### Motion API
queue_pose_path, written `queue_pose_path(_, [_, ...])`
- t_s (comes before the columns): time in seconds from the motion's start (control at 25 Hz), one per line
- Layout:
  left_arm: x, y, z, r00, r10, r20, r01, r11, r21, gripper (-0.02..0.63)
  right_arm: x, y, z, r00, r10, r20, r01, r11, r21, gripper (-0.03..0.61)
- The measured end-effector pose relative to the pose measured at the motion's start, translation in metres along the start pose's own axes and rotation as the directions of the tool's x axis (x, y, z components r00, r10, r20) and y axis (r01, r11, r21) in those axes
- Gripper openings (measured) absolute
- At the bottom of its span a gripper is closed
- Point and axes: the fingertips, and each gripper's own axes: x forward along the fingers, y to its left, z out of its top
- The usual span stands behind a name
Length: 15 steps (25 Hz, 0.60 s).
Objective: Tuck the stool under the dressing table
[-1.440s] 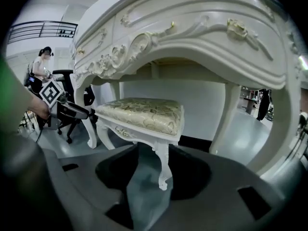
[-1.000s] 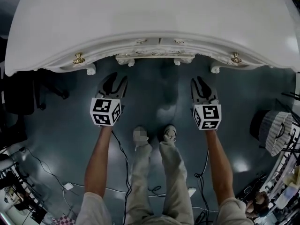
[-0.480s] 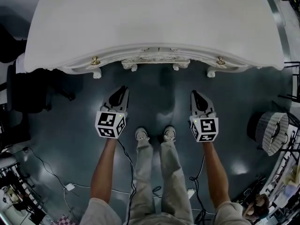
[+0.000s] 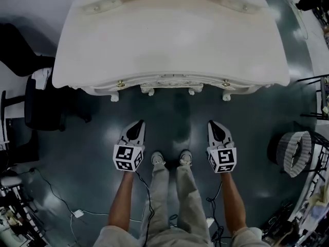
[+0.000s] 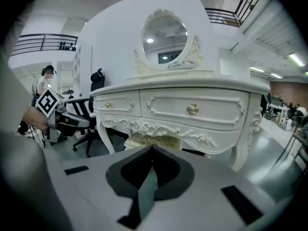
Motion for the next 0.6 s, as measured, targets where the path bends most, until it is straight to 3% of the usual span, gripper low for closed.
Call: queue_pose_path(0.6, [-0.093, -0.019, 0.108, 0.996, 0.030, 0.086, -0.029, 0.999, -0.018, 0.018, -0.090, 0.010, 0.109, 0.995, -0.040, 0.093, 0.041, 0.999, -0.003, 0.002])
